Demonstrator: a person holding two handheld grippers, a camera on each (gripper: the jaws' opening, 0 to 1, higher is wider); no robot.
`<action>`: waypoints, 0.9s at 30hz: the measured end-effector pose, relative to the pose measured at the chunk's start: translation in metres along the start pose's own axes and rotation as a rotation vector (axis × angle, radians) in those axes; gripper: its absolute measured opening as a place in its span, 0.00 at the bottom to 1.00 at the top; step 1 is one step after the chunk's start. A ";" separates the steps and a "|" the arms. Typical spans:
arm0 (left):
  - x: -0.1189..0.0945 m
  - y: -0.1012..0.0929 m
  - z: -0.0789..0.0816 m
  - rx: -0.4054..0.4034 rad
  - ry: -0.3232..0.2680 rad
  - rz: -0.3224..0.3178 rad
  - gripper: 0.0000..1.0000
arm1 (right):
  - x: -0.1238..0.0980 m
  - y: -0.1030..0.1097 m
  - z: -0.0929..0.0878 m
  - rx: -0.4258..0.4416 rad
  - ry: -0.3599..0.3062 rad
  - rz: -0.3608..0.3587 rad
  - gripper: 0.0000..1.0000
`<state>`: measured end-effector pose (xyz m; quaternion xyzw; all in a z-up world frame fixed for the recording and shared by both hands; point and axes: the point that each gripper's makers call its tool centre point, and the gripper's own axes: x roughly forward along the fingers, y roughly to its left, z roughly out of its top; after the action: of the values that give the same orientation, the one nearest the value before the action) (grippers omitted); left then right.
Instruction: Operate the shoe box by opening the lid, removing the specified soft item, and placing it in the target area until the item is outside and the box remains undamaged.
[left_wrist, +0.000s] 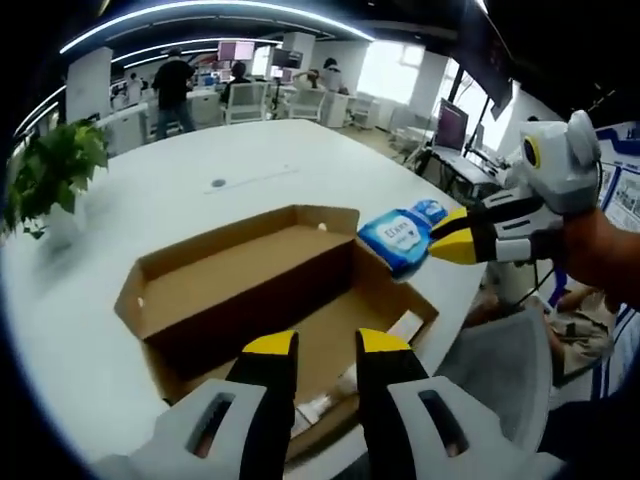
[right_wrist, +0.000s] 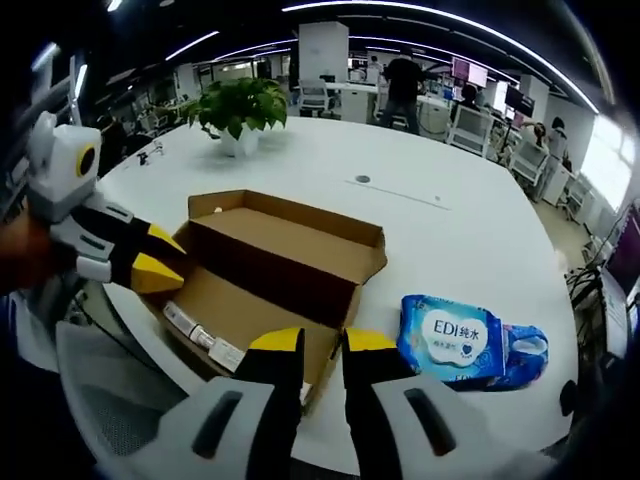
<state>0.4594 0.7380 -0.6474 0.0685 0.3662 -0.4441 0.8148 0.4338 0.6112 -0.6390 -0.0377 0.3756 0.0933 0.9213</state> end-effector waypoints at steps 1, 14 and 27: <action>0.000 -0.001 -0.001 0.005 0.004 -0.011 0.21 | 0.000 0.002 -0.001 0.001 0.004 0.000 0.13; 0.022 -0.005 -0.019 -0.008 0.148 -0.045 0.21 | 0.022 0.018 -0.023 -0.045 0.150 0.144 0.16; 0.047 -0.019 -0.040 -0.062 0.325 -0.108 0.21 | 0.044 0.029 -0.048 -0.147 0.345 0.361 0.17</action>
<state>0.4389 0.7131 -0.7032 0.0945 0.5098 -0.4589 0.7215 0.4259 0.6396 -0.7037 -0.0522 0.5199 0.2757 0.8069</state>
